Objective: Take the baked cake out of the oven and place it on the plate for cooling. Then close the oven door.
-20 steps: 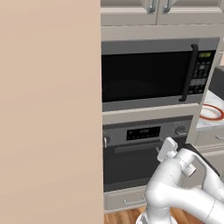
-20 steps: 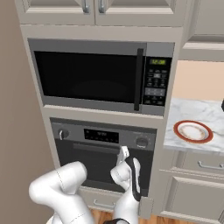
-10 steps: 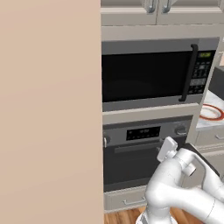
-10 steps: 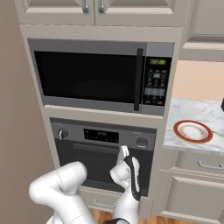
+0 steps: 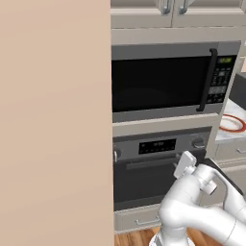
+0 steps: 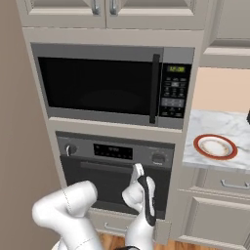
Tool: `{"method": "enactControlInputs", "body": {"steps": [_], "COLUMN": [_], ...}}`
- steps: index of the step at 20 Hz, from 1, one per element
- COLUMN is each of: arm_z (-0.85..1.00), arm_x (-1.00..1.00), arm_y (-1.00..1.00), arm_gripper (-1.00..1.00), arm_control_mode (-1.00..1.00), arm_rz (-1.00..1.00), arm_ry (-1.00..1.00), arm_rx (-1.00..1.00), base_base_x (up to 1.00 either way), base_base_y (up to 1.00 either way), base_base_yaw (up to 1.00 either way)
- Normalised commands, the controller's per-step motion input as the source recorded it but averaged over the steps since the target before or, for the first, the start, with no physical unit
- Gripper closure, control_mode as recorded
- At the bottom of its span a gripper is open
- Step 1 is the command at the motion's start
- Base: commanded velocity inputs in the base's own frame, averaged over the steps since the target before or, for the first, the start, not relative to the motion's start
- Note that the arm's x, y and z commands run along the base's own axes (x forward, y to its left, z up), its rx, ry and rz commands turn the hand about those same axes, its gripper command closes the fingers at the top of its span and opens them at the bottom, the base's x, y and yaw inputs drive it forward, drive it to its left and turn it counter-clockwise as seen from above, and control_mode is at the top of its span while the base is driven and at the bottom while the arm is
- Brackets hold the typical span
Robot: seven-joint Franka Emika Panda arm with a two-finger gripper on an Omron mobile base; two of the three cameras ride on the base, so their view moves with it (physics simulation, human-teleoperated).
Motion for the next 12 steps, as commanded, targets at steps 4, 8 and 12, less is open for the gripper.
{"method": "enactControlInputs", "body": {"steps": [4,8,12], "arm_z": [-0.05,-0.09,-0.07], "arm_x": [-0.69,-0.59,-0.42], "arm_y": [-0.05,-0.02,0.0], "arm_gripper": [1.0,1.0,1.0], "arm_control_mode": [-1.0,-1.0,-1.0], "arm_rz": [-0.03,-0.02,-0.01], "arm_ry": [0.0,0.0,0.0], "arm_rx": [0.0,0.0,0.0], "base_base_x": [0.0,0.0,0.0], "base_base_y": [0.0,0.0,0.0], "base_base_yaw": [0.0,0.0,0.0]}}
